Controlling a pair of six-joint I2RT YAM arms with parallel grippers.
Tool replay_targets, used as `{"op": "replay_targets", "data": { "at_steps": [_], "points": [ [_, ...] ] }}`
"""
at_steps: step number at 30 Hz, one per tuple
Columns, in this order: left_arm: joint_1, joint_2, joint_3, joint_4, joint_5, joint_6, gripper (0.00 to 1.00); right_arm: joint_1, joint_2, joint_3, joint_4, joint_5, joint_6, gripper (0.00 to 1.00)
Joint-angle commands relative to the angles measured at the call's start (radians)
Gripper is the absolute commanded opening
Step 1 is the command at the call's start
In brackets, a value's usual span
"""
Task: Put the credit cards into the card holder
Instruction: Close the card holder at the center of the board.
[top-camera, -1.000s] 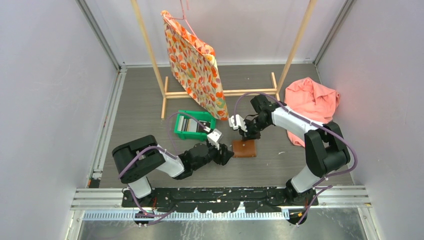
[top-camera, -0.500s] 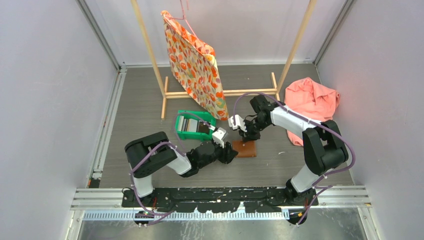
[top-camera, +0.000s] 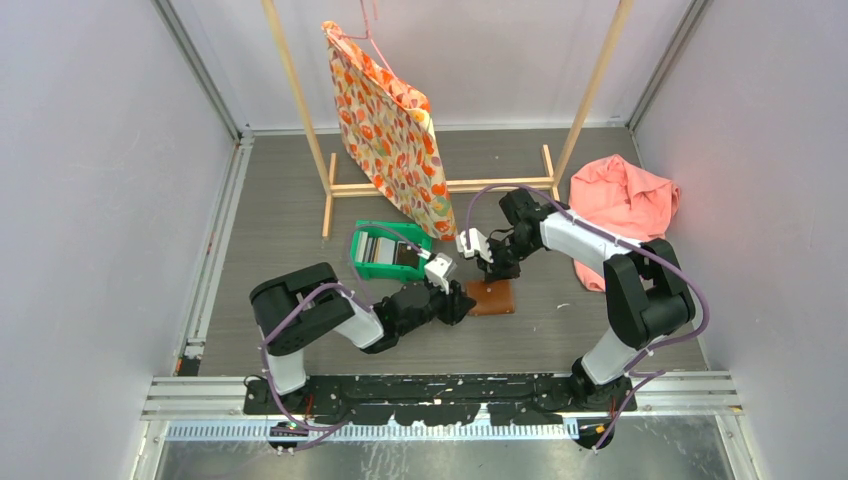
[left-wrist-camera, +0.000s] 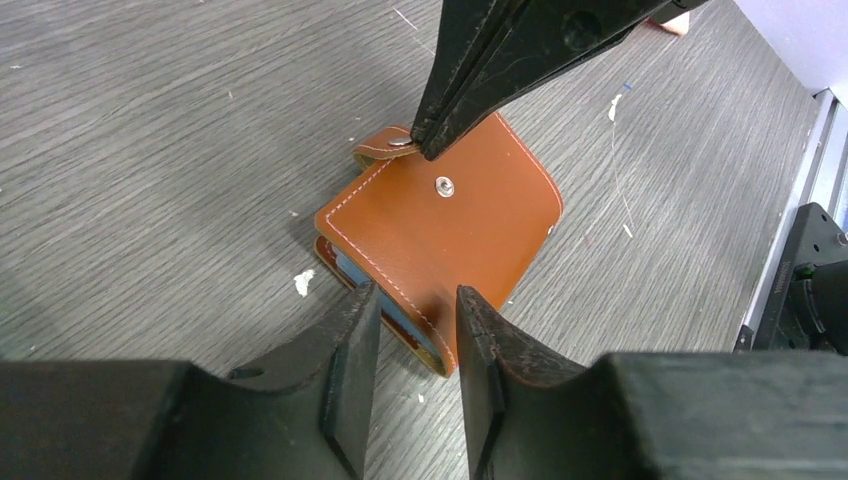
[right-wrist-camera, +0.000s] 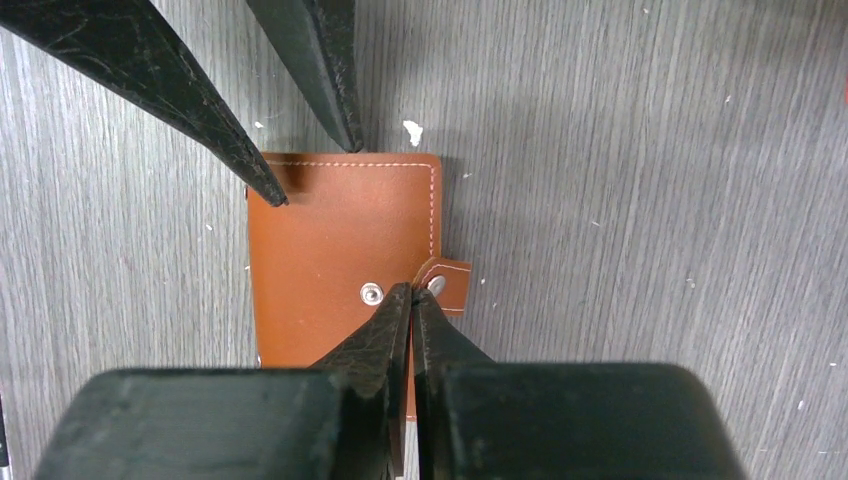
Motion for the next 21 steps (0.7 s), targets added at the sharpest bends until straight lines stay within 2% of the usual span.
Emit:
{"op": "replay_targets", "data": {
  "at_steps": [1, 3, 7, 14, 21],
  "points": [
    [0.006, -0.007, 0.046, 0.082, 0.035, -0.008, 0.31, -0.003, -0.012, 0.033, 0.013, -0.005, 0.019, 0.11],
    [0.006, 0.007, 0.055, 0.093, 0.047, -0.014, 0.25, -0.004, -0.018, 0.028, 0.024, -0.004, 0.024, 0.15],
    [0.007, 0.003, 0.050, 0.094, 0.039, -0.008, 0.24, -0.004, -0.013, 0.025, 0.034, 0.000, 0.028, 0.21],
    [0.017, 0.001, 0.028, 0.055, 0.013, -0.027, 0.23, -0.006, -0.012, 0.028, 0.038, 0.008, 0.035, 0.23],
    [0.039, -0.063, -0.005, -0.057, 0.020, -0.097, 0.31, -0.015, -0.016, 0.036, 0.039, -0.011, 0.056, 0.29]
  ]
}}
